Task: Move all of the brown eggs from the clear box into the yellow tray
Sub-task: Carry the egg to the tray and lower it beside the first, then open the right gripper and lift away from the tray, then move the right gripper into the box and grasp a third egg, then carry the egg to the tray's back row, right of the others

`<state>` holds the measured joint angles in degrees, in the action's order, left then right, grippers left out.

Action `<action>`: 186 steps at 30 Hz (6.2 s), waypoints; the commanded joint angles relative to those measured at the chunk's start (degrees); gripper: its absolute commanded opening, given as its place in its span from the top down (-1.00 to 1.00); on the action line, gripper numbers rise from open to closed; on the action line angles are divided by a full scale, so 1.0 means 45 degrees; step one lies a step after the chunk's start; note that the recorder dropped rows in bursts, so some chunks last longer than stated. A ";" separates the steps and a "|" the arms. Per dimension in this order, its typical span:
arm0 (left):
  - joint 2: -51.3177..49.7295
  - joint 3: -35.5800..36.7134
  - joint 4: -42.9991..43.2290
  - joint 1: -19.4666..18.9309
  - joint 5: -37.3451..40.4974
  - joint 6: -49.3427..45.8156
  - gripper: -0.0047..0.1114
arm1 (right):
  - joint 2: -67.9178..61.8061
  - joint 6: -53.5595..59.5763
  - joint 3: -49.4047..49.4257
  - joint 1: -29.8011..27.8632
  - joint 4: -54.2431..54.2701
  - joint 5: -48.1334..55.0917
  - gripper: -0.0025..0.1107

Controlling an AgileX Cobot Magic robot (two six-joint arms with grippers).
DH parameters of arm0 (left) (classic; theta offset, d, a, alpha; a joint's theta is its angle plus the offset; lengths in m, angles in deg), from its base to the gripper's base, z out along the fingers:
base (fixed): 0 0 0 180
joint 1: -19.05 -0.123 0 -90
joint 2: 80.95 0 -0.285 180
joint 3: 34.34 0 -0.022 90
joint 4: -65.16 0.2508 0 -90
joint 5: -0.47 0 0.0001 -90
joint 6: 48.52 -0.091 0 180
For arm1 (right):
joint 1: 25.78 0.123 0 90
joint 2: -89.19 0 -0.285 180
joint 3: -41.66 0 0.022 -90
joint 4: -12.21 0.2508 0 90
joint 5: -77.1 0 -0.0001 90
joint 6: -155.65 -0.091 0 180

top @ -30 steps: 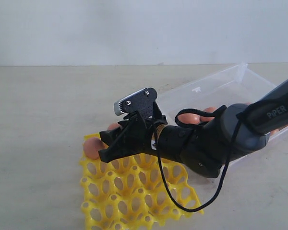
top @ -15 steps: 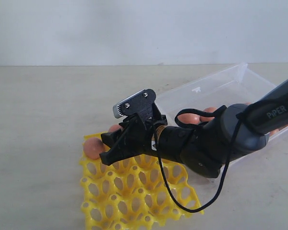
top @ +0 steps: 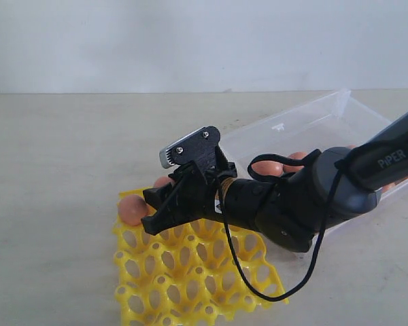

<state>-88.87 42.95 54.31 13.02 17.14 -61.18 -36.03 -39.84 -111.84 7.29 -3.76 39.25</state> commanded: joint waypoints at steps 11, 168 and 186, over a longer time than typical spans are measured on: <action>0.0030 -0.0018 -0.0064 -0.0040 -0.0090 -0.0090 0.85 | 0.0045 0.0277 -0.0055 0.0017 0.0010 -0.0105 -0.04; 0.0030 -0.0018 -0.0064 -0.0040 -0.0090 -0.0090 0.85 | 0.7028 -0.4483 0.1674 -0.6179 -0.3969 -0.3563 0.96; 0.0030 -0.0018 -0.0064 -0.0040 -0.0090 -0.0090 0.85 | 0.4311 -0.4059 0.3605 -0.3373 -0.4366 -0.4887 0.96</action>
<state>-88.87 42.95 54.31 13.02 17.14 -61.18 -14.51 -59.04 -95.86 -8.44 -24.04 18.46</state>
